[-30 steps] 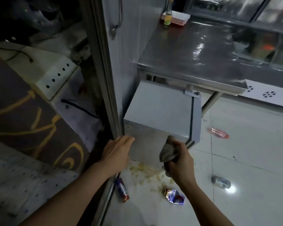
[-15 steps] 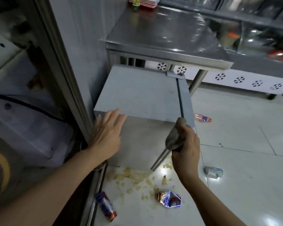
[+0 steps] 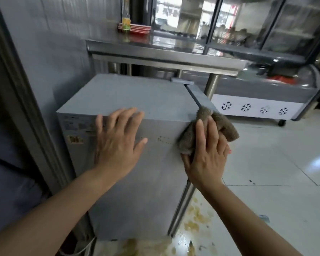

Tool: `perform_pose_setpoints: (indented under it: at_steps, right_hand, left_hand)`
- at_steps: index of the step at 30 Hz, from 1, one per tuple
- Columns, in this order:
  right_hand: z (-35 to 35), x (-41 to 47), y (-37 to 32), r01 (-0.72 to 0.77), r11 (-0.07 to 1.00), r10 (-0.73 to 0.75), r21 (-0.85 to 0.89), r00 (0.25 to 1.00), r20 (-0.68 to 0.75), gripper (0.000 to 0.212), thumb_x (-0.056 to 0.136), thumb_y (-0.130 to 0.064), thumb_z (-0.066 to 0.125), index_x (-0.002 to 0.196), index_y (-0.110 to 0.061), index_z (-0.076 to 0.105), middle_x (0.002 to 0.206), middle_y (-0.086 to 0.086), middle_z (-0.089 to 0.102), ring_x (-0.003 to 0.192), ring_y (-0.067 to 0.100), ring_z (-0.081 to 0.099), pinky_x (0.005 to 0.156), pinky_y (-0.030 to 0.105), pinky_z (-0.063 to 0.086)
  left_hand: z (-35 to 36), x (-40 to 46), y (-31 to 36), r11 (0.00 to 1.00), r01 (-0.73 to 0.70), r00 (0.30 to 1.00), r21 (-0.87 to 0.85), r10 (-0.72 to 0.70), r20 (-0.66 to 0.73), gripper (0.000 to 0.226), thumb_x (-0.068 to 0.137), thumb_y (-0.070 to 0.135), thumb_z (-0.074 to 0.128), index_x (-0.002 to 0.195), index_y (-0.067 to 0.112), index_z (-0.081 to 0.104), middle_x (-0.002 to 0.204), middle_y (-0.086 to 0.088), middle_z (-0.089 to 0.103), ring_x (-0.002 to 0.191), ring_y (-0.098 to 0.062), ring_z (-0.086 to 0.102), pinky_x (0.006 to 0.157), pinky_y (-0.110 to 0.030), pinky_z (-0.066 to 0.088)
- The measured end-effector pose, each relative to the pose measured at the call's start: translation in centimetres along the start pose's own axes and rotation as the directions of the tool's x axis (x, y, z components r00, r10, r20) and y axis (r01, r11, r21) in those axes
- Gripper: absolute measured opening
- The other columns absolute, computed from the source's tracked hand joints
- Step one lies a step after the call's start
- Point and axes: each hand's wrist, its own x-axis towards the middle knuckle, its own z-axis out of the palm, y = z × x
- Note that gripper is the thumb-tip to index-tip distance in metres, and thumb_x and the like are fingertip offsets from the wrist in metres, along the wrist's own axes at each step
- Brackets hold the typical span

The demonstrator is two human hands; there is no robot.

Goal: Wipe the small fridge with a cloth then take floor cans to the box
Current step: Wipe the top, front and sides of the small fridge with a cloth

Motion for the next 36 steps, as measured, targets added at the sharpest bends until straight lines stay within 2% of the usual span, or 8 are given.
perform_pose_setpoints:
  at_steps: [9,13,17,20,26,29,32,36]
  right_hand:
    - [4.8,-0.3,0.4,0.06,0.991,-0.001,0.116,0.894,-0.449,0.036,0.098,-0.028,0.038,0.131,-0.013,0.042,0.136,0.013,0.038,0.104,0.034,0.044,0.09,0.041,0.035]
    - [8.4,-5.9,0.7,0.115,0.988,-0.063,0.103,0.908,-0.415,0.041,0.087,-0.012,0.055,0.126,-0.01,0.043,0.134,0.017,0.036,0.102,0.036,0.044,0.091,0.046,0.037]
    - [9.0,-10.2,1.1,0.17,0.984,-0.146,0.057,0.945,-0.293,0.03,0.093,-0.015,0.038,0.121,-0.011,0.046,0.129,0.016,0.039,0.095,0.033,0.041,0.086,0.044,0.034]
    - [6.7,-7.2,0.7,0.221,0.974,-0.203,0.054,0.951,-0.233,0.049,0.073,-0.012,0.044,0.121,-0.016,0.044,0.125,0.012,0.038,0.086,0.028,0.037,0.077,0.039,0.033]
    - [4.3,2.6,-2.9,0.043,0.988,0.02,0.146,0.913,-0.409,0.051,0.081,-0.027,0.051,0.132,-0.024,0.046,0.131,0.001,0.042,0.092,0.024,0.037,0.076,0.035,0.026]
    - [7.1,-2.2,-3.2,0.228,0.973,-0.195,0.043,0.905,-0.379,0.048,0.085,-0.024,0.041,0.133,-0.023,0.044,0.134,0.005,0.039,0.089,0.026,0.038,0.078,0.036,0.03]
    - [9.1,-8.6,-2.0,0.522,0.848,-0.53,-0.094,0.834,-0.149,0.052,0.079,-0.022,0.038,0.131,-0.026,0.043,0.132,0.003,0.039,0.078,0.025,0.035,0.071,0.034,0.03]
    - [7.3,-6.2,-2.2,0.621,0.775,-0.631,-0.119,0.771,-0.085,0.059,0.074,-0.024,0.041,0.133,-0.029,0.041,0.132,-0.003,0.04,0.076,0.023,0.032,0.069,0.033,0.024]
  left_hand:
    - [3.0,0.1,-0.3,0.999,-0.042,0.952,-0.019,0.035,-0.305,0.051,0.086,0.042,0.041,0.122,0.009,0.055,0.121,-0.011,0.057,0.111,-0.032,0.046,0.096,-0.058,0.03]
    - [3.5,-0.1,-0.4,0.998,-0.06,0.937,-0.02,0.049,-0.345,0.051,0.084,0.039,0.04,0.123,0.009,0.054,0.121,-0.011,0.056,0.112,-0.027,0.038,0.099,-0.058,0.026]
    - [2.8,-0.6,-0.8,0.995,-0.097,0.957,0.003,0.094,-0.274,0.054,0.084,0.038,0.038,0.128,0.01,0.051,0.128,-0.009,0.054,0.119,-0.028,0.042,0.101,-0.057,0.024]
    - [2.0,-1.1,-2.3,0.99,-0.134,0.963,0.051,0.142,-0.23,0.052,0.085,0.034,0.043,0.13,0.008,0.05,0.131,-0.01,0.054,0.122,-0.03,0.048,0.099,-0.057,0.028]
    - [1.7,-2.1,-6.1,0.994,-0.026,0.951,0.107,0.058,-0.305,0.054,0.081,0.03,0.05,0.13,0.006,0.046,0.131,-0.013,0.052,0.121,-0.033,0.046,0.1,-0.06,0.026]
    - [2.0,-2.2,-6.1,0.997,-0.009,0.942,0.08,0.035,-0.335,0.055,0.081,0.027,0.05,0.131,0.006,0.045,0.132,-0.013,0.051,0.124,-0.033,0.043,0.102,-0.059,0.025]
    - [2.1,-2.3,-5.7,0.998,-0.004,0.94,0.061,0.025,-0.341,0.053,0.081,0.025,0.05,0.131,0.007,0.045,0.133,-0.013,0.05,0.126,-0.033,0.042,0.102,-0.059,0.025]
    - [1.3,-2.5,-7.2,0.996,-0.026,0.946,0.085,0.052,-0.32,0.052,0.082,0.016,0.062,0.131,0.009,0.047,0.134,-0.01,0.051,0.127,-0.031,0.043,0.102,-0.061,0.023]
